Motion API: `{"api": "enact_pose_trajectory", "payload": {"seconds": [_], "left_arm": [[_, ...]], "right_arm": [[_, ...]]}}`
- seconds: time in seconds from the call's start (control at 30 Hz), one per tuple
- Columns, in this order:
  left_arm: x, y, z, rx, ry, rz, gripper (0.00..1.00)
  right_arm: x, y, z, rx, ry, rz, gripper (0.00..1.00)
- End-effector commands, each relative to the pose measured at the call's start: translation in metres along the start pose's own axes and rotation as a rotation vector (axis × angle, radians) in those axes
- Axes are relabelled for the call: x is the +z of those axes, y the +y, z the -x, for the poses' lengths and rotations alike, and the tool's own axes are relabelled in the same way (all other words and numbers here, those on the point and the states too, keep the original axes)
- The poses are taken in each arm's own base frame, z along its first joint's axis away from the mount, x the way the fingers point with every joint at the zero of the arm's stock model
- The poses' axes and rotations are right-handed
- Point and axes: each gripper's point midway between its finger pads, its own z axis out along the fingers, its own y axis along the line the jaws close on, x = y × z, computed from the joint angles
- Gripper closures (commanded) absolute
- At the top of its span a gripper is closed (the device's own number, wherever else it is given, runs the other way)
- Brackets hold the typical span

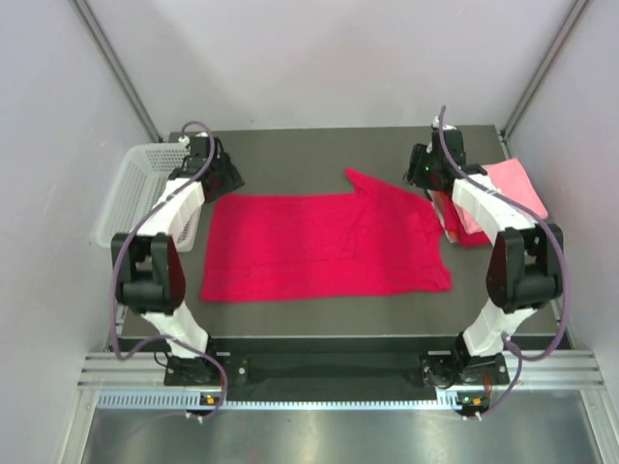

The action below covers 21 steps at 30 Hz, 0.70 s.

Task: Fold and stack the t-shirts
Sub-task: Fold the tshirt

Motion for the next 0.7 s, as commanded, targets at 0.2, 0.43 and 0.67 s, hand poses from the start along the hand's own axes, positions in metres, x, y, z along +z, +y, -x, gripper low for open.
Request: {"api": "enact_pose_trajectory", "payload": {"seconds": [0.2, 0.43, 0.67], "left_arm": [[0.069, 0.021, -0.003, 0.092, 0.059, 0.162, 0.29], [0.093, 0.029, -0.016, 0.112, 0.105, 0.189, 0.27], [0.111, 0.047, -0.023, 0.112, 0.149, 0.283, 0.28]], "right_arm": [[0.020, 0.028, 0.057, -0.016, -0.096, 0.118, 0.48], [0.027, 0.029, 0.061, -0.011, -0.098, 0.131, 0.43], [0.032, 0.026, 0.058, -0.011, -0.092, 0.135, 0.43]]}}
